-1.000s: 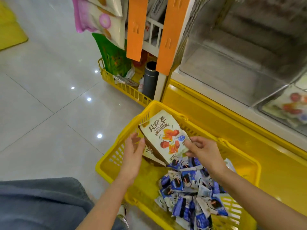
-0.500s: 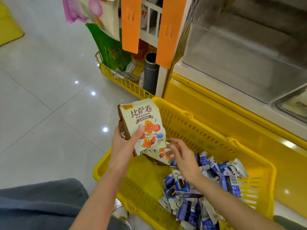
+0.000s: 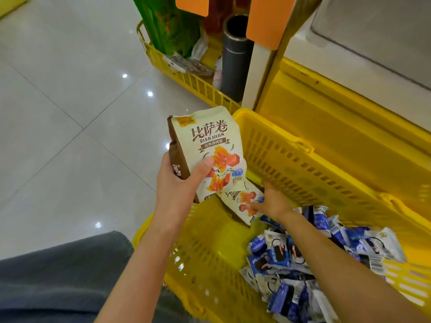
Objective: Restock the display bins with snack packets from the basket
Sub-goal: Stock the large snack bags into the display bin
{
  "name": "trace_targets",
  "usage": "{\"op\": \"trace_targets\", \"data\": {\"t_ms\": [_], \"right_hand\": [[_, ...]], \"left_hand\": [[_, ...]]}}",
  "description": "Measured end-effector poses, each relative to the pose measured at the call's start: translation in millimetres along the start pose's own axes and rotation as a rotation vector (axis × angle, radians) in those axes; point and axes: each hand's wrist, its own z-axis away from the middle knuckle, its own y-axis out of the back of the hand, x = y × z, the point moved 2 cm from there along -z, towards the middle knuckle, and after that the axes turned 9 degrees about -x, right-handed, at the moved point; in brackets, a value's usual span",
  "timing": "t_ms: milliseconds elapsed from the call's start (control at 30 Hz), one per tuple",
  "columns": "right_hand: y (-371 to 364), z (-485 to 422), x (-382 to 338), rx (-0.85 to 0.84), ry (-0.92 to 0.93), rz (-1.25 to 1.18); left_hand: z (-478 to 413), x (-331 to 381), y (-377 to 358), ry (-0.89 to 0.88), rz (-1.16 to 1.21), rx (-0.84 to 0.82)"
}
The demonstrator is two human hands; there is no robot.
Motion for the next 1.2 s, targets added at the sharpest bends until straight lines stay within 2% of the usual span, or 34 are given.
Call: {"op": "trace_targets", "data": {"t_ms": [167,333,467,667,800,900,1000,1200], "right_hand": [[-15,-5,-5,-0.146,-0.046,-0.226],[-29,0,-16,-0.121,-0.039,-0.495],[-20,19,-23,-0.102,0.022,-0.528],[29,73,-16,0.016,0.122,-0.551],[60,122,-4,0.072,0.096,-0.584],[82,165,3,0.099,0.126,-0.690],[110,210,8,0.215,0.145,-0.787],[163,306,12,0.498,0.161,-0.729]], "left_hand": [[-1,-2,-7,-0.009,-0.026,-0.029],[1,-3,-9,-0.014,-0.046,-0.050],[4,0,-12,-0.019,-0.042,-0.056],[19,13,-25,-0.061,-0.038,-0.110],[35,30,-44,-0.129,-0.047,-0.183],[49,46,-59,-0.195,-0.075,-0.248],[62,64,-72,-0.267,-0.127,-0.307],[82,108,-102,-0.409,-0.213,-0.422]]}}
